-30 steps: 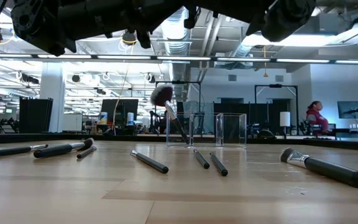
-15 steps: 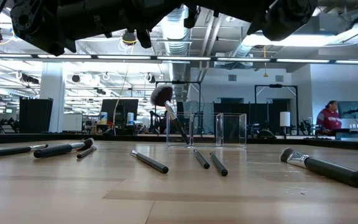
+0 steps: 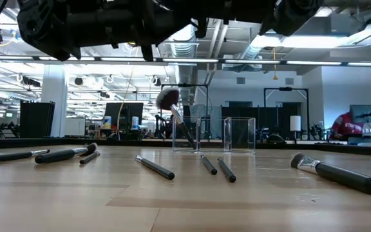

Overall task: Put items in baskets/containers
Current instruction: Put the liner brush into the middle section of the transparent organizer

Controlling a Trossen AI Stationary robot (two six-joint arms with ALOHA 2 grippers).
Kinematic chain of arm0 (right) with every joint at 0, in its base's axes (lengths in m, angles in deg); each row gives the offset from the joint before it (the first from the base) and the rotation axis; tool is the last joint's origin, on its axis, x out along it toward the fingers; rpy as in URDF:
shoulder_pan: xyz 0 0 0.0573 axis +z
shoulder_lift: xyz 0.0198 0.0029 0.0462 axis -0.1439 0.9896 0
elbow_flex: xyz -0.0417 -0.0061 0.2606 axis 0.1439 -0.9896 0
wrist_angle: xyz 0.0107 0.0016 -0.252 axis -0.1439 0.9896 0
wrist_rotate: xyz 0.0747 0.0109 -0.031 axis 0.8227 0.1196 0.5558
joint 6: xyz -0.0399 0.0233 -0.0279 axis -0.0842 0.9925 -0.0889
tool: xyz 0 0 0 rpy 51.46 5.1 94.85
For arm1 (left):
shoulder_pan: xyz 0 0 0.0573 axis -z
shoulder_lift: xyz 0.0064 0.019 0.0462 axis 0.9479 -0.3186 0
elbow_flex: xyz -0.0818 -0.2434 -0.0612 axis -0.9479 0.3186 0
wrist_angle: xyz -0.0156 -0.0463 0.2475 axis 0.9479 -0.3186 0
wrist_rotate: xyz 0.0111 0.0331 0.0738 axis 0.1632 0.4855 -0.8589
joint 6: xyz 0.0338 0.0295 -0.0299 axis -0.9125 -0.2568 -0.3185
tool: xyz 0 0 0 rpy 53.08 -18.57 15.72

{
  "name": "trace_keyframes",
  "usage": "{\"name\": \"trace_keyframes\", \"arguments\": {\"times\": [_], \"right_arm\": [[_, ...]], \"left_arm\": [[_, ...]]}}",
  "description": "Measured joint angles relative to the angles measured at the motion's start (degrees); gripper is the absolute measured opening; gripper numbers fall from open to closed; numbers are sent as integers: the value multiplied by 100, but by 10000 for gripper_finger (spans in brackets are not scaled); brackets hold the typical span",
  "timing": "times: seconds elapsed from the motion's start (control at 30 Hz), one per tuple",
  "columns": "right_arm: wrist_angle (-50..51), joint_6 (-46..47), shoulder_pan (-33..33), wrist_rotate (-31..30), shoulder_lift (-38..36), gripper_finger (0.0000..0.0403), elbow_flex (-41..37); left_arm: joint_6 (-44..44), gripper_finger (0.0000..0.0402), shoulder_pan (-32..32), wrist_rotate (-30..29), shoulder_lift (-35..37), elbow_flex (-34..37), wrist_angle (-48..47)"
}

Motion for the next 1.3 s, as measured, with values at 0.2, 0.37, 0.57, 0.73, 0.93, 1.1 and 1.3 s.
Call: {"name": "trace_keyframes", "arguments": {"times": [0.2,0.37,0.57,0.73,0.93,1.1,1.3], "right_arm": [[300,-14,-23,-52,-231,11,-11],[722,-14,-21,-254,-405,8,-10],[986,19,3,-270,-445,7,-9],[1012,4,1,-287,-449,4,-9],[1071,-234,1,-294,-482,37,-9],[1665,-646,94,-520,-866,70,-7],[3689,-348,261,-1448,-1450,100,2]], "left_arm": [[4,16,-146,26,3,0,-76],[12,18,-154,-14,3,11,-153],[12,20,-173,-153,3,15,-282],[16,20,-166,-108,3,15,-367],[16,21,-161,-65,3,20,-497],[19,21,-160,-61,3,22,-712],[39,21,-155,-39,3,22,-745]]}}
